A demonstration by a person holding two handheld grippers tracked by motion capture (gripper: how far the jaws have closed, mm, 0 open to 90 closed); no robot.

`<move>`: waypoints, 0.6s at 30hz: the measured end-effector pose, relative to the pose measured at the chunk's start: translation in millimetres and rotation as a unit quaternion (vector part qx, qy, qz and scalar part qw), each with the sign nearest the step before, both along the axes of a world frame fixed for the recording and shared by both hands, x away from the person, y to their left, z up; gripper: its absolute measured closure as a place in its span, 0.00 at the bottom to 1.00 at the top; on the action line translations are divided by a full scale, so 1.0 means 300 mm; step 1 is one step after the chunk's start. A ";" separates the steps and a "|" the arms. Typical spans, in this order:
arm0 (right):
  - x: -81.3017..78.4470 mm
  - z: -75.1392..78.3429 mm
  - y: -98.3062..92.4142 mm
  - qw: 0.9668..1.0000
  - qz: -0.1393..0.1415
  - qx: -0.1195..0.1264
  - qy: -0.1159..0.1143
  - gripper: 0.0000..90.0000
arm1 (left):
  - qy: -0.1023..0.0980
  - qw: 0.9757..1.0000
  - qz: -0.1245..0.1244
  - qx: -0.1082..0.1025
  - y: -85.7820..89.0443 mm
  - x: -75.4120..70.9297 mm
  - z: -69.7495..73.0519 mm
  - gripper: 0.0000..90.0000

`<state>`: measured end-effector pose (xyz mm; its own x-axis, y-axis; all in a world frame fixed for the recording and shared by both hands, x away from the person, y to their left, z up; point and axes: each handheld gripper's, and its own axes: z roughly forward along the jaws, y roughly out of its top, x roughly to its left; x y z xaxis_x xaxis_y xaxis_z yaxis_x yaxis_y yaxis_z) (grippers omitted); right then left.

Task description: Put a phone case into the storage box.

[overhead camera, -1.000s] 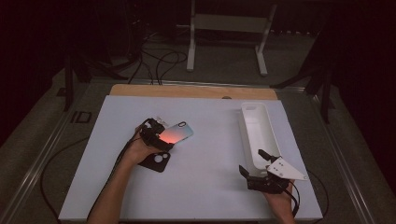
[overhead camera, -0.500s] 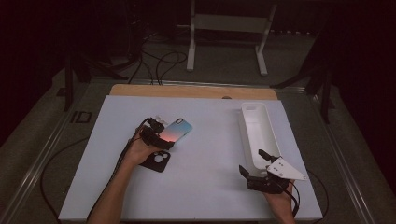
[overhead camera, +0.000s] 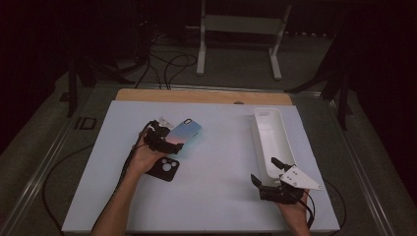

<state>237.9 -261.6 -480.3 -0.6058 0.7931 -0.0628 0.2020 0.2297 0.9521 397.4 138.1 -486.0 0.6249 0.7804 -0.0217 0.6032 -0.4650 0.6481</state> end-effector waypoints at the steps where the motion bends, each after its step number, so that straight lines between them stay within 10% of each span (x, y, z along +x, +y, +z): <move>1: 0.001 0.000 0.001 1.000 0.002 0.000 0.001 0.10 | -0.003 1.000 -0.007 -0.007 0.003 -0.010 0.016 0.19; 18: 0.061 0.085 0.049 0.999 0.031 0.014 0.016 0.10 | -0.092 0.994 -0.024 -0.058 0.008 -0.169 0.131 0.19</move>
